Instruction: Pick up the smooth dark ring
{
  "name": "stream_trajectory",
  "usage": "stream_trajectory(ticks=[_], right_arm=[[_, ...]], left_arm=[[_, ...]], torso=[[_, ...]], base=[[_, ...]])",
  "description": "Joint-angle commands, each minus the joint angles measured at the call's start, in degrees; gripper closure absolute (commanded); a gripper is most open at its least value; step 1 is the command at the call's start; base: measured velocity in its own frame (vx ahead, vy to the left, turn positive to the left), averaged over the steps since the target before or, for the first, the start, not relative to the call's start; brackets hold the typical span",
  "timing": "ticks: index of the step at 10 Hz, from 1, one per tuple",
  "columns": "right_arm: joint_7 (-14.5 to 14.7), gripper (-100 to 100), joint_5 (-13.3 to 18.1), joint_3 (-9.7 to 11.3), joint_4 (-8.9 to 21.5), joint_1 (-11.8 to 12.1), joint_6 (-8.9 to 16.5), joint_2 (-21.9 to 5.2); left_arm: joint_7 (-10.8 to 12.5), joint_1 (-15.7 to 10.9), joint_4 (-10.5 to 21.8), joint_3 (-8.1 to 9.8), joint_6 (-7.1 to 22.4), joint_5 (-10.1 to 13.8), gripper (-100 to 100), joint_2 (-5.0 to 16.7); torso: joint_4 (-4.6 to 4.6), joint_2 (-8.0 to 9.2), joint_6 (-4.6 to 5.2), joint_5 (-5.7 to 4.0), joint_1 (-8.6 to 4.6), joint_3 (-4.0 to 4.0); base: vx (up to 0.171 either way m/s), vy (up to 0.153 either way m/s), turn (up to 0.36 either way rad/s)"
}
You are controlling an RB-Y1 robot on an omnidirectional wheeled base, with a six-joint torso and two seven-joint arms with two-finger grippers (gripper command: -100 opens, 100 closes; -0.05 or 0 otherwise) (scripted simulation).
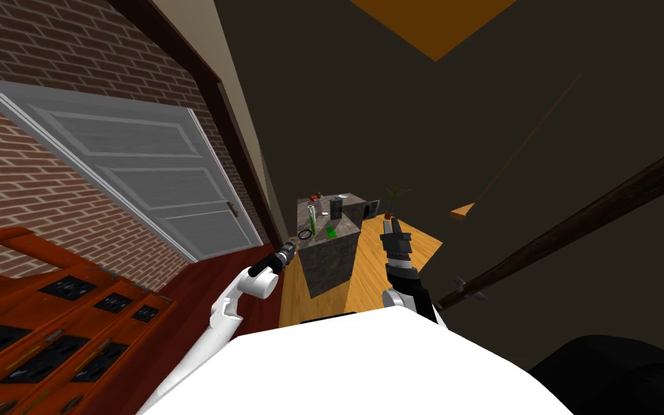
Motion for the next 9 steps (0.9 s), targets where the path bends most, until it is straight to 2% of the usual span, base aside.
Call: stream_trajectory(ticks=[1, 2, 4, 5, 9], right_arm=[[0.00, 0, 0.00, 0.00, 0.00, 0.00, 0.00, 0.00], [0.00, 0, 0.00, 0.00, 0.00, 0.00, 0.00, 0.00], [0.00, 0, 0.00, 0.00, 0.00, 0.00, 0.00, 0.00], [0.00, 0, 0.00, 0.00, 0.00, 0.00, 0.00, 0.00], [0.00, 0, 0.00, 0.00, 0.00, 0.01, 0.00, 0.00]], left_arm=[[-0.88, -2.06, 1.81, -0.82, 2.86, 1.19, -100, 1.29], [-0.88, -2.06, 1.81, -0.82, 3.54, 1.19, -100, 1.29], [-2.25, -4.39, 3.89, -1.84, 7.00, 2.53, -100, 2.89], [-2.25, -4.39, 3.89, -1.84, 7.37, 2.53, -100, 2.89], [-5.19, -8.61, 7.66, -3.65, 13.99, 4.89, -100, 5.64]], torso=[[0.00, 0.00, 0.00, 0.00, 0.00, 0.00], [-0.02, -0.12, 0.01, 0.02, 0.08, -0.07], [-0.02, -0.07, 0.00, 0.00, 0.00, -0.04], [-0.02, -0.11, 0.00, 0.01, 0.04, -0.06], [-0.06, -0.27, 0.00, 0.01, 0.05, -0.15]], base=[[0.081, 0.063, -0.118], [0.060, 0.050, -0.052], [0.061, 0.046, -0.087], [0.057, 0.036, -0.060], [0.097, 0.057, -0.115]])
